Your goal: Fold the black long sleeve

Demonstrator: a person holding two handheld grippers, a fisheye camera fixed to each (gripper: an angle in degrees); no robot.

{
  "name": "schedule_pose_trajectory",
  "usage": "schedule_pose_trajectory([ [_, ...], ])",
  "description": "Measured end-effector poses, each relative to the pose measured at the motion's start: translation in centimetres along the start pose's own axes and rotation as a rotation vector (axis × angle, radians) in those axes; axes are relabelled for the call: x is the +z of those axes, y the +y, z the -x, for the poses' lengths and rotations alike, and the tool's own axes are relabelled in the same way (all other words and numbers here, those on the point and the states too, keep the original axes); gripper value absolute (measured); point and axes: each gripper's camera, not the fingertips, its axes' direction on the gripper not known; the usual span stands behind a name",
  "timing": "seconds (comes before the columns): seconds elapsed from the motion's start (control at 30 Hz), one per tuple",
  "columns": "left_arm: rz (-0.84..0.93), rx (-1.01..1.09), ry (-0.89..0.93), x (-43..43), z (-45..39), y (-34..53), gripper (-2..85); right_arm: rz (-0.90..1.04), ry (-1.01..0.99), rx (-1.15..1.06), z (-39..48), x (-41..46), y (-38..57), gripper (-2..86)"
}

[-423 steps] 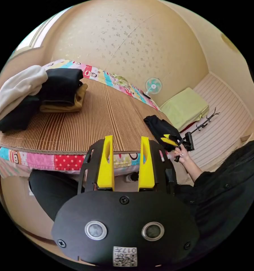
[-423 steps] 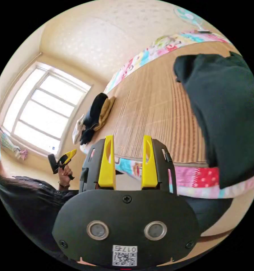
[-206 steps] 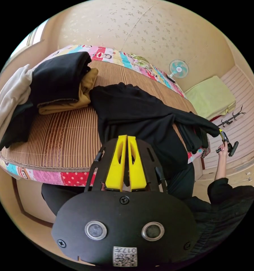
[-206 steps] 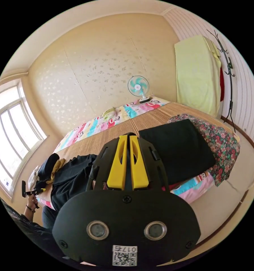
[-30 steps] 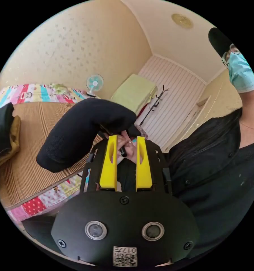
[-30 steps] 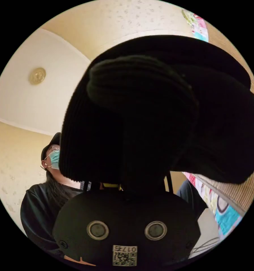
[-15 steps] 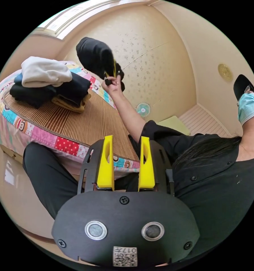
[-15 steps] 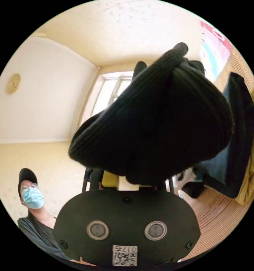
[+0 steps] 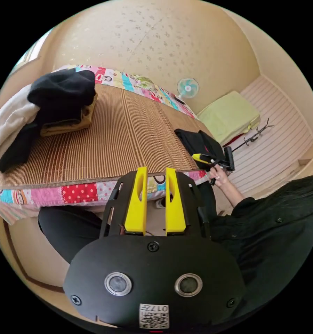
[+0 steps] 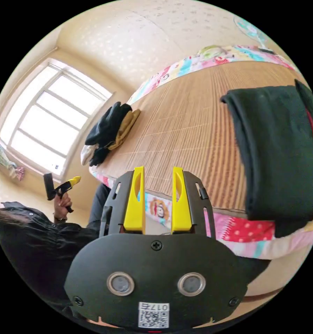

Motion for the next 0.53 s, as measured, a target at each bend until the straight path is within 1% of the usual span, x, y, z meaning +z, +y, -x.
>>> schedule_pose_trajectory([
  [0.03, 0.012, 0.054, -0.014, 1.5, -1.4, -1.2, 8.2, -0.058, 0.171, 0.04, -0.8, -2.3, 0.3, 12.9],
  [0.07, 0.016, 0.076, -0.014, 2.2, -2.0, -1.8, 8.1, -0.086, 0.242, 0.063, -1.2, -3.2, 0.4, 13.2],
  [0.1, 0.018, 0.11, 0.007, 3.4, -3.3, -2.8, 8.1, -0.137, 0.359, 0.11, -2.2, -4.3, 0.7, 13.5],
  [0.13, 0.014, 0.131, 0.045, 4.3, -4.4, -3.6, 8.1, -0.158, 0.434, 0.186, -3.7, -4.2, 1.0, 13.4],
  [0.17, 0.009, 0.136, 0.068, 4.7, -4.9, -3.8, 8.1, -0.146, 0.442, 0.227, -4.7, -3.8, 0.9, 13.1],
  [0.23, -0.005, 0.144, 0.155, 6.0, -6.4, -4.0, 8.1, -0.034, 0.413, 0.399, -8.3, 0.2, 0.4, 8.9],
  [0.27, -0.004, 0.145, 0.168, 6.2, -6.6, -3.9, 8.1, -0.062, 0.448, 0.41, -8.0, 0.6, 0.2, 7.2],
  [0.3, 0.005, 0.149, 0.179, 6.8, -7.1, -3.5, 8.1, -0.111, 0.438, 0.384, -6.8, 1.3, -0.8, 3.8],
  [0.37, 0.031, 0.162, 0.162, 7.7, -7.4, -2.5, 8.1, -0.227, 0.233, 0.317, -4.2, 2.0, -3.4, 2.4],
  [0.4, 0.057, 0.171, 0.139, 8.3, -7.3, -1.8, 8.1, -0.333, 0.056, 0.23, -1.6, 2.8, -5.3, 1.9],
  [0.43, 0.079, 0.176, 0.115, 8.7, -7.0, -1.3, 8.1, -0.346, -0.051, 0.162, 1.4, 4.4, -7.8, 1.6],
  [0.47, 0.086, 0.175, 0.104, 8.8, -6.8, -1.0, 8.1, -0.321, -0.08, 0.119, 3.3, 5.6, -9.3, 1.5],
  [0.53, 0.096, 0.145, 0.072, 9.1, -5.6, -0.2, 8.3, -0.226, -0.097, -0.104, 11.8, 10.8, -13.4, 1.2],
])
